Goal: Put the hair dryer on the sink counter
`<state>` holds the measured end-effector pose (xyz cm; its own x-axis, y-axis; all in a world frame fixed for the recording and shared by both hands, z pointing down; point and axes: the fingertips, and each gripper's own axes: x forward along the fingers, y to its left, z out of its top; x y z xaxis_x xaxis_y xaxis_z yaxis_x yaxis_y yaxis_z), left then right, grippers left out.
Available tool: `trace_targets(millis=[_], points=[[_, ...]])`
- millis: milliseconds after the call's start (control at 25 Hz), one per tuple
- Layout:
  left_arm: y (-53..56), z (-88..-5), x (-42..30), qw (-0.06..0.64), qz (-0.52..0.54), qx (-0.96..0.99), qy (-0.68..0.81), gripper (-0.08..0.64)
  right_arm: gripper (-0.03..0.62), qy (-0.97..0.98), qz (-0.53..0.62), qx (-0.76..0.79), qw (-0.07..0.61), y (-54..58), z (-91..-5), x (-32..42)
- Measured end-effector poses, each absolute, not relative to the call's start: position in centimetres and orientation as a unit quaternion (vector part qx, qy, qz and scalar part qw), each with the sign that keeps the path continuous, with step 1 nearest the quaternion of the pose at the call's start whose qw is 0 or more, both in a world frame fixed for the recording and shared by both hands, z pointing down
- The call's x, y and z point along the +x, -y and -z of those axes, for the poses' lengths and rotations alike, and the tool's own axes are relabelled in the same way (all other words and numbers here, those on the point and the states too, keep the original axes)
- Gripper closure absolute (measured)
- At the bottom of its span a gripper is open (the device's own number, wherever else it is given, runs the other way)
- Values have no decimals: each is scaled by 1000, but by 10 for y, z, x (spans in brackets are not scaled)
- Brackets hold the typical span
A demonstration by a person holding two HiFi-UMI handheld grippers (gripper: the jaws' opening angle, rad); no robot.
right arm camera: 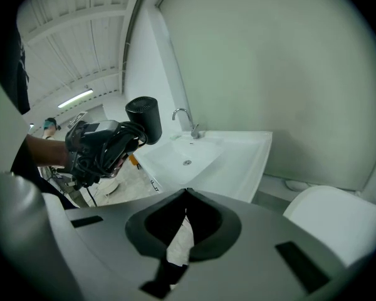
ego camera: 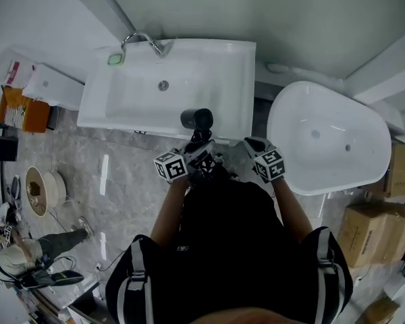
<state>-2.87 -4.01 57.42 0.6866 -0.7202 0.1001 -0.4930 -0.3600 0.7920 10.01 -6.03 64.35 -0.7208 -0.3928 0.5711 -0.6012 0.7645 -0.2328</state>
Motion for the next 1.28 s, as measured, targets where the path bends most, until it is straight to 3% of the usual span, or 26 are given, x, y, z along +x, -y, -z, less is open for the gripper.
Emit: trace_targets(millis=[1280], points=[[164, -637, -33, 488, 55, 831, 262, 319, 534, 854, -237, 361, 288, 139, -669, 70]])
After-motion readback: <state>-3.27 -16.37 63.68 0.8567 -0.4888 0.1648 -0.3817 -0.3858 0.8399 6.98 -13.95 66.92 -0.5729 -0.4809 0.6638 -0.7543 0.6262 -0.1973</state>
